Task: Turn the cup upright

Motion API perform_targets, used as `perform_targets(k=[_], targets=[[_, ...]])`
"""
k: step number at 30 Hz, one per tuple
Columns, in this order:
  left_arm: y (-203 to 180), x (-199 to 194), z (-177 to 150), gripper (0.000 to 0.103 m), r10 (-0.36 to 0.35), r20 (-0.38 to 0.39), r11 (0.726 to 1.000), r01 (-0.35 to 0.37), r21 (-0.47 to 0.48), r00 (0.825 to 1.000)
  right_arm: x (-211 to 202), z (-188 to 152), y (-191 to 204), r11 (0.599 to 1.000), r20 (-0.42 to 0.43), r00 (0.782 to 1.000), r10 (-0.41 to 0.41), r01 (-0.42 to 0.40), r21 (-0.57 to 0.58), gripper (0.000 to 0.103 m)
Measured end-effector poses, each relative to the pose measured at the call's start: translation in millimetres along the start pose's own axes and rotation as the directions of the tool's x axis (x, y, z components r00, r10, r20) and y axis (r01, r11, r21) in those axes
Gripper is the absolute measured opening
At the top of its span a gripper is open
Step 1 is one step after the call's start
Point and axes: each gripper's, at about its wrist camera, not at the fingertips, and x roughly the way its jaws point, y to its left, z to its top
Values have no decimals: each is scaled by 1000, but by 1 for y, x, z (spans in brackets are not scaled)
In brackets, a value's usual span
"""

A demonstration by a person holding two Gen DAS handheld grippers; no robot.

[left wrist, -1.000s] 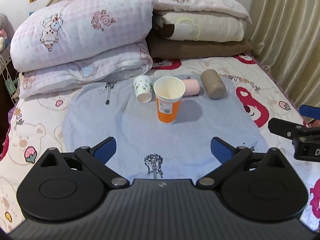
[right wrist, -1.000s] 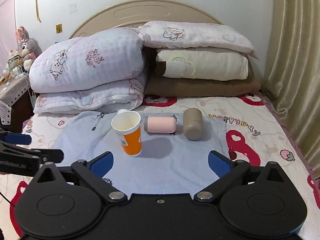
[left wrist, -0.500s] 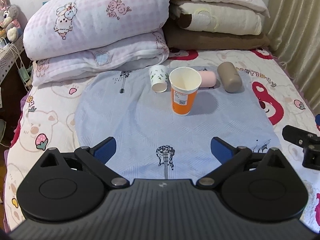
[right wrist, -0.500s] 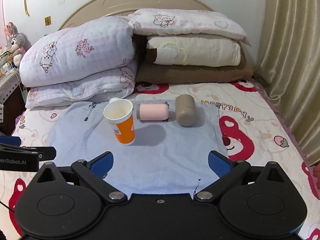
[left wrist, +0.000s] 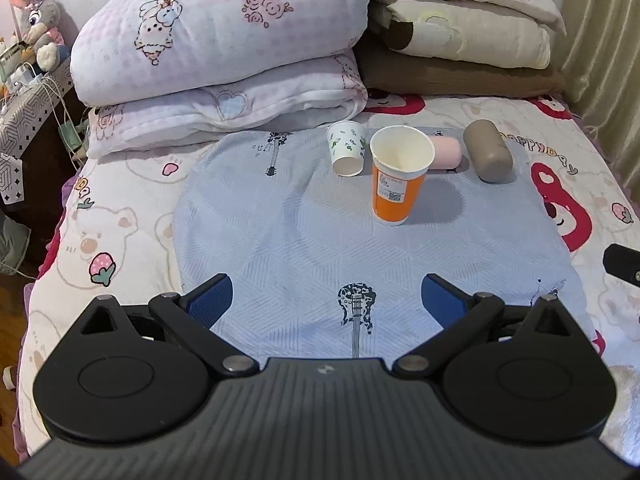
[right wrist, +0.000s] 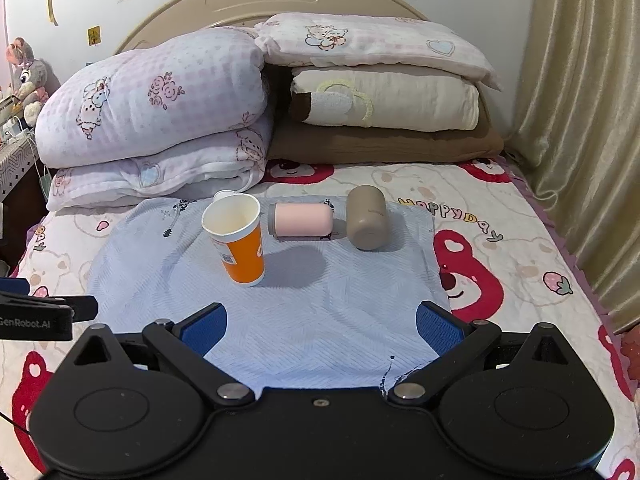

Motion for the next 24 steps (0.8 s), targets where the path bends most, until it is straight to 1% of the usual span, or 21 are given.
perform_targets(k=[8,11,15,19,24], targets=[[-3,-1,3,102,6,11,1000,-7,14,1000,1,-1,-1,1000,-2,1000,-4,4,5,102],[-2,-5,4,102,14,37,1000,-13,-9,999,2,0,-2,1000,-1,1000,7,-7,20,102],[-3,-4,3,102,13,28,1000,-13,-9,1000,3,-1,0,1000,-1,1000,-9,9,5,102],[-4,-1,1,102,17,13,1000,-18,3,1000,4,-1,0,1000,-6,1000,-8,8,7,102],[-5,-1,-1,102,24,20,1000,-24,13,1000,5,-1,-1,1000,-5,1000,-9,9,10,102]])
